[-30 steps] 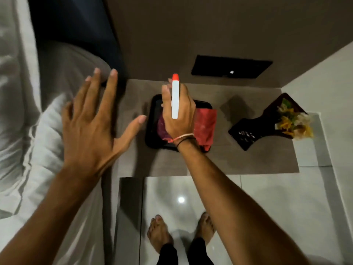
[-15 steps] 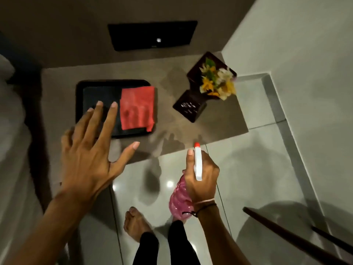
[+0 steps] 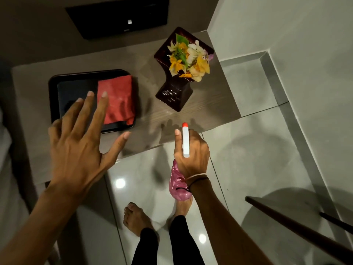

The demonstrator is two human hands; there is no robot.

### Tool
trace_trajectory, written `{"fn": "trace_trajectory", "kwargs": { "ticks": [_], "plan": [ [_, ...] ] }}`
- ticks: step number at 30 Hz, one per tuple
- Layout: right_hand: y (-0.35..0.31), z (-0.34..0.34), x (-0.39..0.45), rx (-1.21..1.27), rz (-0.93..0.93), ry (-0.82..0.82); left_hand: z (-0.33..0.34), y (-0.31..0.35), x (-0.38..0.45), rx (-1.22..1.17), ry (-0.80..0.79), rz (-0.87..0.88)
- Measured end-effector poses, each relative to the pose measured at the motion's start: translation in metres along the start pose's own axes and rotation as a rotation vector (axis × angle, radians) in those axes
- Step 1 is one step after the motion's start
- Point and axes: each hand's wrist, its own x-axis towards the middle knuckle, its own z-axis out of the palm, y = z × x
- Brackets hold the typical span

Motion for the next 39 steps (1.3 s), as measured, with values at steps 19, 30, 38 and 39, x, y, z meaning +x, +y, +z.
{"fn": "trace_trajectory", "kwargs": {
  "ticks": [19, 30, 38, 39],
  "plan": [
    [-0.086, 0.003, -0.010, 0.255, -0.271, 0.120, -0.021, -0.082, -0.023, -0.002, -0.004, -0.136],
    [-0.275, 0.105, 0.034, 0.437, -0.503, 0.097, -0.043, -0.199, -0.037, 0.089, 0.018, -0.297],
    [-0.288, 0.149, 0.048, 0.422, -0.413, -0.006, -0.027, -0.189, -0.030, 0.030, -0.038, -0.308],
    [-0.291, 0.149, 0.050, 0.425, -0.414, -0.001, -0.029, -0.187, -0.029, 0.029, -0.039, -0.310]
  ]
}}
